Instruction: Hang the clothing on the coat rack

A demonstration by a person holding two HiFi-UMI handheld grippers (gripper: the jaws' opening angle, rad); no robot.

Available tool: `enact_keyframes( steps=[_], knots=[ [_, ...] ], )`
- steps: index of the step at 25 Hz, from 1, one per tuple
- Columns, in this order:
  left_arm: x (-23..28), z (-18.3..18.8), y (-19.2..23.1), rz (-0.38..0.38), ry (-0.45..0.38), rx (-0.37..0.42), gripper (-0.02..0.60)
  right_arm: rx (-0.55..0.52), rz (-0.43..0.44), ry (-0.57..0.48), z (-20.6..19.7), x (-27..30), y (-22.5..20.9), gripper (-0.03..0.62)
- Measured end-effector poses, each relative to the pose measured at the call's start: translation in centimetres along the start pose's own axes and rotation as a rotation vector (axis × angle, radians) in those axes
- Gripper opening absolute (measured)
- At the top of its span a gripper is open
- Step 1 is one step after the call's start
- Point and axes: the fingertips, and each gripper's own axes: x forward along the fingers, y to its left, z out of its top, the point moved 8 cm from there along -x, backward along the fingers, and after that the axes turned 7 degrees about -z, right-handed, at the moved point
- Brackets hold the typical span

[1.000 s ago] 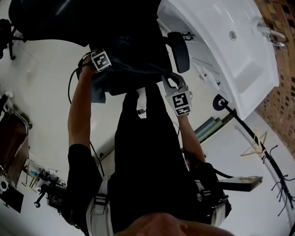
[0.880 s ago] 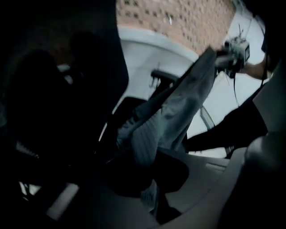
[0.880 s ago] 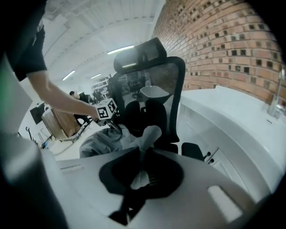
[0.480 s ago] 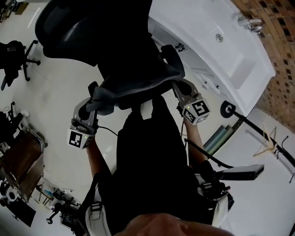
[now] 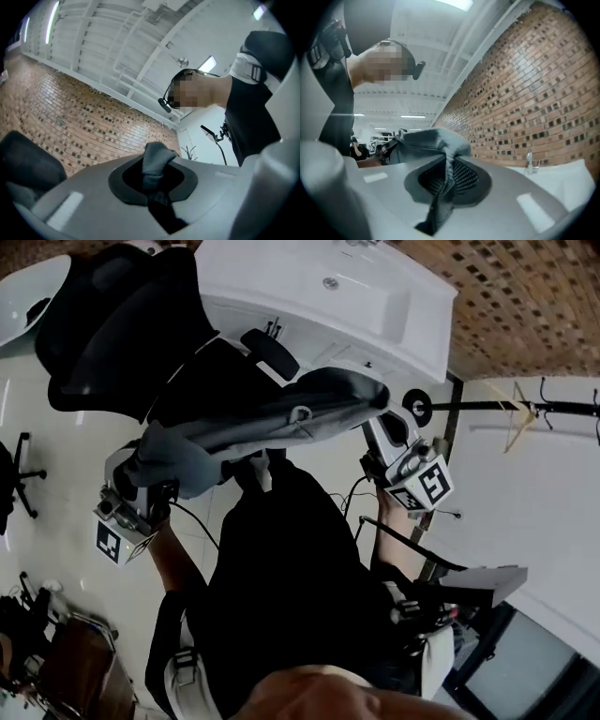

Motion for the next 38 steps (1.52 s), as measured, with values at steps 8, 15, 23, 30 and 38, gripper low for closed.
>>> enact_keyframes(
  steps=[8,15,23,30,38],
  knots=[
    [16.5,-3.3,-4.3,-0.352,-0.085,-0.167,0.028,-0.082,-0.356,-0.175,6.3,-17.1,-2.9,0.018],
    [34.8,-8.2,-17.2,-0.647,-0.196,-0.257,0.028,-0.234,-0.596,-0.281,10.7,-36.6,-8.6,0.018],
    [55.0,-13.1,-31.9,-0.779,-0.243,-0.351,0.028,-0.364,-0.736,-0.304,18.3,-55.0,-18.7,0.018],
    [66.1,-14.8,-37.2,-0.827,-0.263,-0.438,0.028,-0.497,-0.849,-0.28,23.4,-61.3,-20.3,0.018],
    [75.6,-19.5,-38.9,-0.859,-0.298,-0.538,0.028,-0.601,-0.954,-0.185,26.7,-63.2,-25.8,0.018]
  ],
)
